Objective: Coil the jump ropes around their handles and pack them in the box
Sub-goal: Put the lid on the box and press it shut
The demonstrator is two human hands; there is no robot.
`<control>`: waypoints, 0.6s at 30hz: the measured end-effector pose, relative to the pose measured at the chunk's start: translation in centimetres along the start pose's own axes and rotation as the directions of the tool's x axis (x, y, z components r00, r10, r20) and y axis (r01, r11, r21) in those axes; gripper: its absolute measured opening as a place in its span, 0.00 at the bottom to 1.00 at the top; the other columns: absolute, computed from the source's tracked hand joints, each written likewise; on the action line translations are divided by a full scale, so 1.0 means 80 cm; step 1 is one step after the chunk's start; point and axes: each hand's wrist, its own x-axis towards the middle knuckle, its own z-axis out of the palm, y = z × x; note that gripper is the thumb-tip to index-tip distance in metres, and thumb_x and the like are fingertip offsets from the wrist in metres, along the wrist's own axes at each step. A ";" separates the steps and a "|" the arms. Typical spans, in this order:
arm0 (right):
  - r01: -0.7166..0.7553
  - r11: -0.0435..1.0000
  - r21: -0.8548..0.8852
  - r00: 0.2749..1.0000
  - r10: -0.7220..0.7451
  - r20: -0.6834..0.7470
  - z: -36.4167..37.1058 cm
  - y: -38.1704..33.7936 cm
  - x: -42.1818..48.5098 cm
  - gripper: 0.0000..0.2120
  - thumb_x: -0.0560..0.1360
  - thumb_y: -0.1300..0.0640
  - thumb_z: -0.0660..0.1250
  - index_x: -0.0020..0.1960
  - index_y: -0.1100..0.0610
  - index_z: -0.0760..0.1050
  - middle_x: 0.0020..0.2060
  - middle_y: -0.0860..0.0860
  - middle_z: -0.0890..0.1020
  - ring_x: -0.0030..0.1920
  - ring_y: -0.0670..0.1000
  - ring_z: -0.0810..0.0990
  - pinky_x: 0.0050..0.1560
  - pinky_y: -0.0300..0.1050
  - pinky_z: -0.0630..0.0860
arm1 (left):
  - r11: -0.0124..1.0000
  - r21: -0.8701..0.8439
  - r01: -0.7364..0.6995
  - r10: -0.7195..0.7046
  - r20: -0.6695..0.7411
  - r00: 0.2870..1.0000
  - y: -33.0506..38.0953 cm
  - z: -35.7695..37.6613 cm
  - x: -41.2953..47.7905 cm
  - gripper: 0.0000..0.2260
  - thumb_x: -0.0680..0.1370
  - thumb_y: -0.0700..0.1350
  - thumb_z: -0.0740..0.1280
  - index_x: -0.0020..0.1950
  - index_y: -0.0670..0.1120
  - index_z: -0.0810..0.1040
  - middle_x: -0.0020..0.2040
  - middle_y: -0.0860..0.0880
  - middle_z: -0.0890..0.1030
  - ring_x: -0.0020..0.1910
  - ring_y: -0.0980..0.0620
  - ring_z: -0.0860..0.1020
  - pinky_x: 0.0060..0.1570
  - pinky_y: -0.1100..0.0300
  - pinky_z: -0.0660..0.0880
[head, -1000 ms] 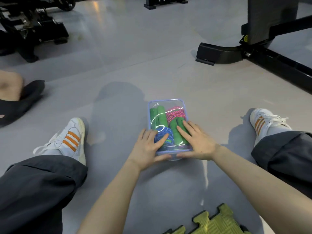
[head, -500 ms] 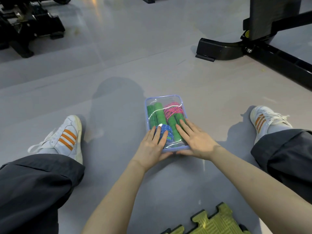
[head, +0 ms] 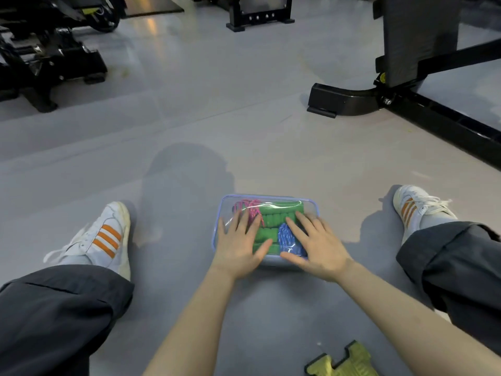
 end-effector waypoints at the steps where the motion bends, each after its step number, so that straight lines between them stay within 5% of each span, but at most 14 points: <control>1: -0.005 1.000 0.005 1.000 0.005 0.027 0.003 0.002 -0.004 0.45 0.70 0.26 0.39 0.75 0.55 0.58 0.72 0.58 0.65 0.71 0.58 0.64 0.72 0.55 0.58 | 1.000 0.016 -0.010 0.010 0.010 1.000 -0.004 0.003 -0.005 0.37 0.76 0.67 0.43 0.75 0.45 0.64 0.76 0.42 0.60 0.75 0.42 0.58 0.68 0.34 0.54; 3: 0.049 0.999 -0.021 0.998 -0.048 0.040 0.003 0.014 -0.004 0.47 0.65 0.22 0.36 0.76 0.49 0.41 0.76 0.54 0.48 0.76 0.52 0.46 0.74 0.50 0.40 | 0.998 0.061 -0.013 0.010 0.048 0.999 -0.004 0.010 -0.011 0.39 0.77 0.69 0.41 0.74 0.44 0.66 0.74 0.40 0.65 0.73 0.40 0.62 0.63 0.31 0.60; 5: 0.111 0.993 -0.033 0.992 -0.109 0.069 -0.005 0.027 -0.001 0.44 0.64 0.23 0.35 0.73 0.45 0.33 0.75 0.50 0.38 0.74 0.47 0.36 0.72 0.45 0.32 | 0.998 0.066 0.011 -0.015 0.057 0.998 0.007 0.015 -0.008 0.43 0.74 0.72 0.39 0.75 0.43 0.63 0.74 0.39 0.62 0.74 0.39 0.59 0.64 0.30 0.57; 9: 0.173 0.984 -0.051 0.978 -0.165 0.126 -0.017 0.049 0.012 0.45 0.66 0.24 0.41 0.75 0.47 0.37 0.75 0.51 0.38 0.74 0.46 0.35 0.71 0.42 0.32 | 0.997 0.036 0.073 -0.076 0.092 0.993 0.032 0.010 -0.002 0.55 0.60 0.78 0.27 0.78 0.46 0.43 0.77 0.43 0.41 0.76 0.40 0.38 0.67 0.36 0.32; 13: 0.185 0.980 -0.069 0.976 -0.175 0.127 -0.026 0.059 0.013 0.47 0.66 0.24 0.43 0.76 0.49 0.42 0.75 0.49 0.39 0.76 0.49 0.39 0.72 0.41 0.34 | 0.989 0.084 0.118 -0.128 0.120 0.984 0.053 0.010 0.000 0.57 0.56 0.76 0.21 0.78 0.45 0.39 0.77 0.42 0.38 0.75 0.38 0.36 0.66 0.34 0.32; 18: 0.135 0.988 -0.077 0.980 -0.122 0.154 -0.022 0.049 0.004 0.49 0.60 0.22 0.35 0.73 0.49 0.31 0.75 0.51 0.37 0.76 0.52 0.37 0.73 0.44 0.33 | 0.990 0.048 0.129 -0.135 0.142 0.981 0.054 0.011 -0.004 0.57 0.53 0.76 0.20 0.77 0.47 0.35 0.75 0.45 0.32 0.75 0.41 0.33 0.67 0.35 0.33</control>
